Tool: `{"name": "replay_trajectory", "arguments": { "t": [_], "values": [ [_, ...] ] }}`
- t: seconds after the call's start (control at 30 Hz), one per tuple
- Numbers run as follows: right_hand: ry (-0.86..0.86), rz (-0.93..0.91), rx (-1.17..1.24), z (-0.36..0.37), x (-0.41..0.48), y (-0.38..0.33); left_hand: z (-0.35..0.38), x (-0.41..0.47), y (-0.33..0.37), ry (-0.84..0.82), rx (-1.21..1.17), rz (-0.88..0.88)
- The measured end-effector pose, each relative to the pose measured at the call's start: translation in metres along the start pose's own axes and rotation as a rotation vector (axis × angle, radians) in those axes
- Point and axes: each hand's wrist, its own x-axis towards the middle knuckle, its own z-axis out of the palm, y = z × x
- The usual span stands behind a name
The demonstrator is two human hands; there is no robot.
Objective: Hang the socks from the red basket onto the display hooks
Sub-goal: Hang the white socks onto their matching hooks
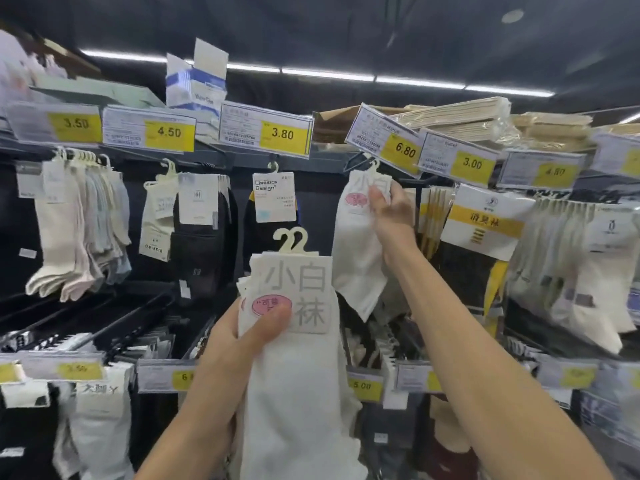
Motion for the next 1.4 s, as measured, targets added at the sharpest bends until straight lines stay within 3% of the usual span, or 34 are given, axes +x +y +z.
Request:
{"name": "replay_trajectory", "arguments": {
  "t": [0.3, 0.6, 0.67, 0.77, 0.9, 1.13, 1.4],
  "values": [
    [-0.202, -0.076, 0.046, 0.017, 0.030, 0.031, 0.009, 0.044, -0.015, 0.003, 0.061, -0.016],
    [-0.232, -0.137, -0.406, -0.001, 0.002, 0.017, 0.014, 0.075, -0.034, 0.002, 0.074, 0.024],
    [-0.163, -0.248, -0.271, -0.017, -0.040, 0.008, 0.012, 0.081, -0.036, 0.009, 0.073, 0.044],
    [-0.276, -0.219, -0.042, -0.035, -0.103, -0.005, 0.012, 0.089, -0.038, 0.013, 0.089, 0.068],
    [-0.313, -0.151, 0.029, -0.035, -0.125, 0.002, 0.012, 0.094, -0.042, 0.048, 0.127, 0.090],
    [-0.326, -0.114, 0.178, -0.040, -0.118, 0.015, 0.009, 0.093, -0.047, -0.015, -0.039, 0.009],
    [-0.389, -0.125, 0.142, -0.043, -0.116, 0.017, 0.006, 0.097, -0.046, 0.004, -0.076, 0.009]
  ]
}}
